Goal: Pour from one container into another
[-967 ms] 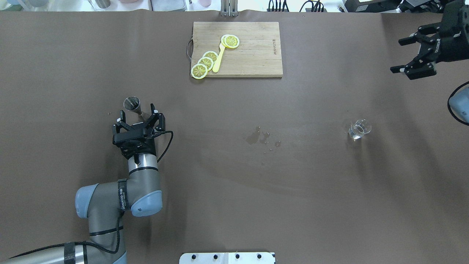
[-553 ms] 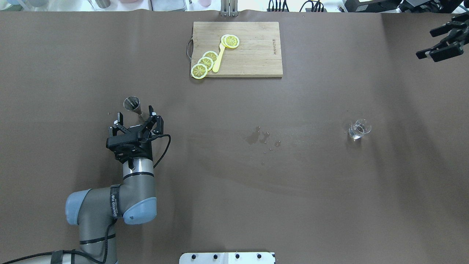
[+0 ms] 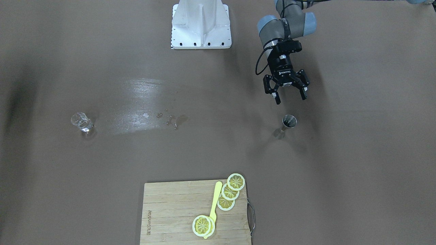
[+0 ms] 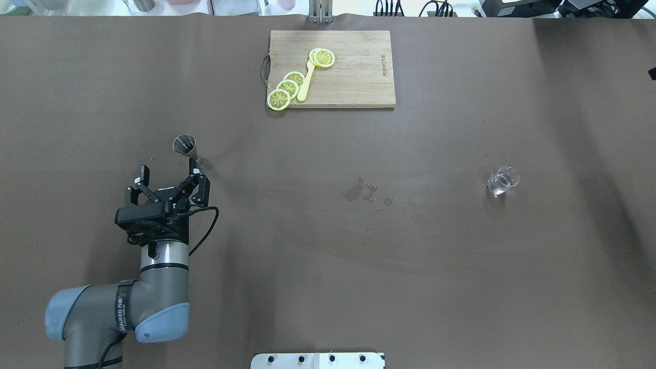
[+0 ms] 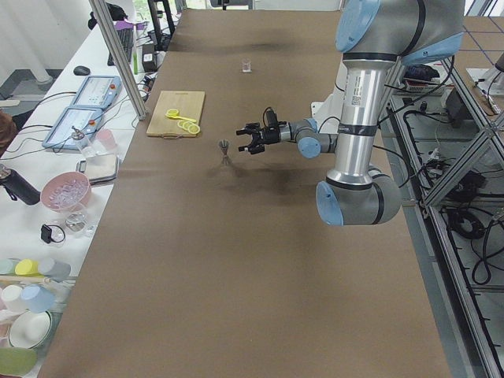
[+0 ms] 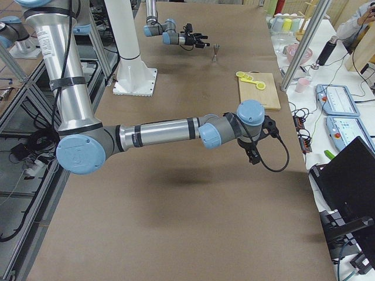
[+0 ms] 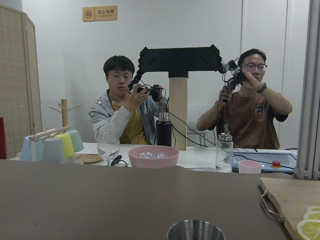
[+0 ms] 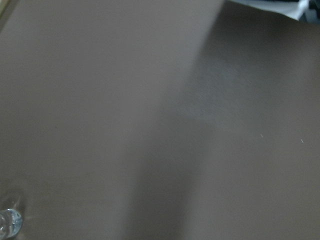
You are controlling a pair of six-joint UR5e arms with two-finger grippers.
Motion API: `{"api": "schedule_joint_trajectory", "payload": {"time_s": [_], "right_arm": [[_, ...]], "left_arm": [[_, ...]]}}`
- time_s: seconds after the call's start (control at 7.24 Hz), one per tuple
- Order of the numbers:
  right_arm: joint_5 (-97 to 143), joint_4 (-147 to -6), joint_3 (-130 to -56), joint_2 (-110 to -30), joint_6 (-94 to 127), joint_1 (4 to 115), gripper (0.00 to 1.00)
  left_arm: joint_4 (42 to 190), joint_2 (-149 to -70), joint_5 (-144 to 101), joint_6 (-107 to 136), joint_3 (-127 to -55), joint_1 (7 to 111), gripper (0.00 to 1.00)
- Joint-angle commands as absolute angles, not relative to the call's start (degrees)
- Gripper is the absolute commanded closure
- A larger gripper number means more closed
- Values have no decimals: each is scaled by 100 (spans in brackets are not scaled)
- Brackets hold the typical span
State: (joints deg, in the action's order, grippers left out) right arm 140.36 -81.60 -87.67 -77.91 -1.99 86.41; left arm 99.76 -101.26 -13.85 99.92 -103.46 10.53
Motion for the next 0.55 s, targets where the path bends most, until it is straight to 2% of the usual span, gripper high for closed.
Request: {"api": "schedule_joint_trajectory", "payload": {"time_s": [0.0, 0.14, 0.41], "right_arm": [[13975, -10073, -8667, -7857, -193, 9043, 0], [13687, -10194, -8640, -8084, -193, 9157, 0], [13299, -10152, -8867, -8690, -132, 9202, 0]], "left_arm": [[10716, -10142, -1459, 8577, -10599, 1107, 1], [11410, -10212, -1824, 7490, -10730, 1134, 1], [12415, -10553, -3060, 5275, -10915, 1946, 1]]}}
